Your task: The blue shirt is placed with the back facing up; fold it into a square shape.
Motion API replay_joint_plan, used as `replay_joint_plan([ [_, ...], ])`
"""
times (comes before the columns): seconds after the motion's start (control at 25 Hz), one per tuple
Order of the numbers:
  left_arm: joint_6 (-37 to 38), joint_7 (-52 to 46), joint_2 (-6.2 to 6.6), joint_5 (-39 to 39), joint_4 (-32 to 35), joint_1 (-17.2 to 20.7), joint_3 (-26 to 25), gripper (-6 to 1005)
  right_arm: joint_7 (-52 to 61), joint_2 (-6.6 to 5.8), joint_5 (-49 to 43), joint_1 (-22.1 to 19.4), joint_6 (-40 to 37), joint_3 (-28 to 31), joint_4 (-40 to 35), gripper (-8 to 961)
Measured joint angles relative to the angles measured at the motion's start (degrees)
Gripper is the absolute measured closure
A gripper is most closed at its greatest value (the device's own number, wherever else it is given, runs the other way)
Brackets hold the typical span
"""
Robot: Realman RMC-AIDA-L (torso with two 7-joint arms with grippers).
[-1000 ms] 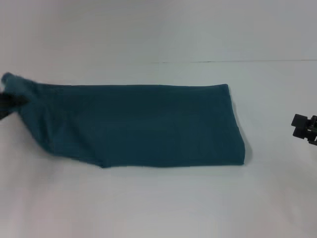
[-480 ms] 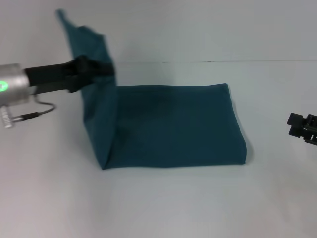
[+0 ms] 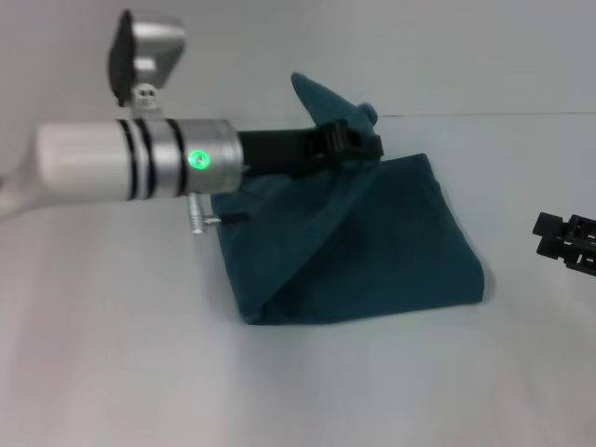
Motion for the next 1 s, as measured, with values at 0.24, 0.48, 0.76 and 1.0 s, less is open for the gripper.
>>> replay_joint_plan([
  [0.24, -10.35, 4.63, -0.23, -3.62, -9.33, -3.92, 5.33, 976, -0.27, -0.02, -0.59, 0.29, 1.34, -0.15, 0.90, 272],
  [0.48, -9.14, 8.84, -0.27, -4.88, -11.19, -5.89, 10.69, 975, -0.17, -0.05, -1.50, 0.39, 2.64, -0.17, 1.01, 272],
  [0.76, 2.10, 5.89, 0.37, -8.17, 2.99, 3.82, 7.79, 669, 0.23, -0.76, -2.15, 0.59, 3.07, -0.17, 1.02, 272],
  [1.0, 6.00, -6.25, 6.32, -7.81, 6.28, 13.58, 1.53, 377, 3.16, -1.89, -6.37, 3.83, 4.17, -0.21, 0.22, 272],
])
